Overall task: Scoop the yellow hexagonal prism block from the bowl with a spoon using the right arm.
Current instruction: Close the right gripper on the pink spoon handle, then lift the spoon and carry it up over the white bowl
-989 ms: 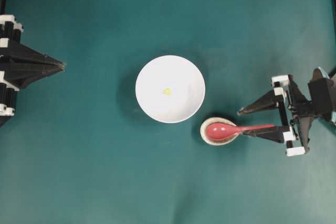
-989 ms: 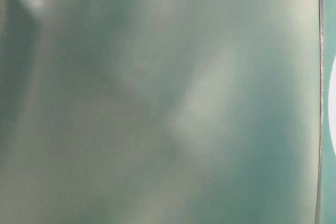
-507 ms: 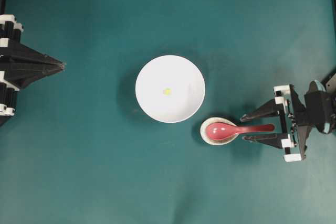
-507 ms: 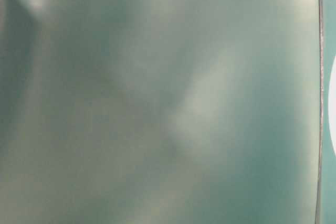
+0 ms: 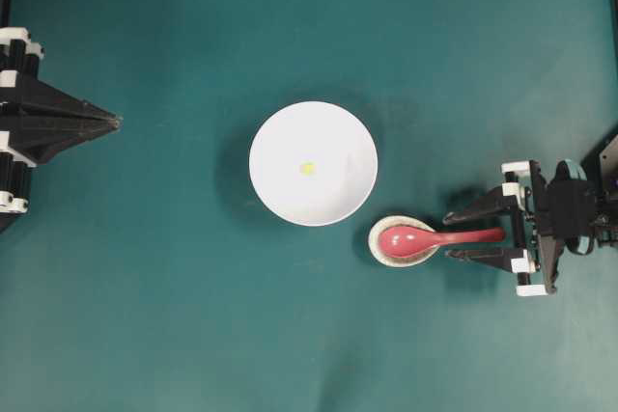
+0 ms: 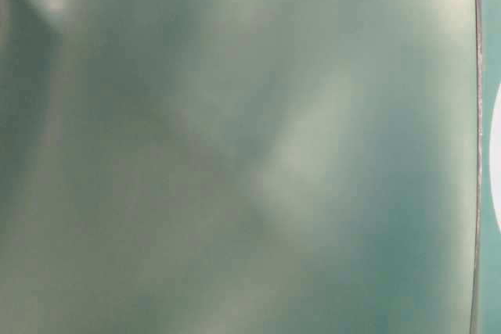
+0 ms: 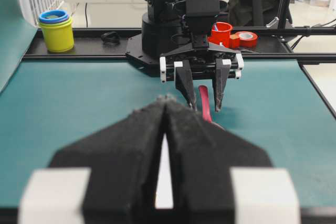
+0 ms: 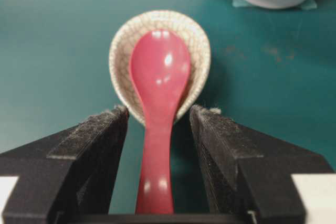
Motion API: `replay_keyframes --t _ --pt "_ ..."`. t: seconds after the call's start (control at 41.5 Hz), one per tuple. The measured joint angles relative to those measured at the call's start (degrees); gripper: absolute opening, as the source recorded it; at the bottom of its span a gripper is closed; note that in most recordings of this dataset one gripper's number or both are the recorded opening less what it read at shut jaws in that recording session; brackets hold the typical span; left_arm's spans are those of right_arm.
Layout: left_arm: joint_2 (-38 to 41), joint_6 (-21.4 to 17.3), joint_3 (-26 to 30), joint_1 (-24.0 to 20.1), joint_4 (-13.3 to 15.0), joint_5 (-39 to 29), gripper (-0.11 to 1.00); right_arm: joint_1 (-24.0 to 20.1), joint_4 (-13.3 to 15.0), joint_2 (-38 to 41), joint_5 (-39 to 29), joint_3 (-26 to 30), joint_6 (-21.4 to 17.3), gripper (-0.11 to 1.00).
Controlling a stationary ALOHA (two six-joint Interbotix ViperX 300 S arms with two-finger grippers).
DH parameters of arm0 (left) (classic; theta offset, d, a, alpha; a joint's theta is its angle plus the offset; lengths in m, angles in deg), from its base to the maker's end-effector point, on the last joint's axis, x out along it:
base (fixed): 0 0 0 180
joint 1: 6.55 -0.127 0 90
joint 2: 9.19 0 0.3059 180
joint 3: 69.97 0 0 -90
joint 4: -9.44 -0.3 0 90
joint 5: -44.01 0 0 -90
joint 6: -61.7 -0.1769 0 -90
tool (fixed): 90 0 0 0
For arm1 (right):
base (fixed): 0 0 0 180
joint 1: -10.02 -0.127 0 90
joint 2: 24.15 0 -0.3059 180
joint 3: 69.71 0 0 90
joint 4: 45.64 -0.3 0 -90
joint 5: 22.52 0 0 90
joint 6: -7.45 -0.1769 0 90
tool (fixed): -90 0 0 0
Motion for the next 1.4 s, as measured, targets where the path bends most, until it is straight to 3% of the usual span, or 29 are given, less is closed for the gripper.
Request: replay_keyframes --t 0.651,0.82,1.062,1.399 --pt "-0.09 0.00 0.00 0.00 0.00 0.00 0.00 -0.79 0.00 1.85 0.00 0.35 -0.53 0.56" --pt "0.00 0.00 0.09 0.00 -0.09 0.09 0.00 -0.79 -0.18 1.93 0.00 0.26 -0.53 0.48" --pt "0.00 0.00 0.00 0.00 0.00 0.00 0.00 -0.79 -0.62 1.85 0.09 0.09 -0.44 0.25" --pt "0.00 0.00 0.00 0.00 0.00 0.00 0.00 -0.79 -1.23 1.85 1.85 0.18 -0.53 0.25"
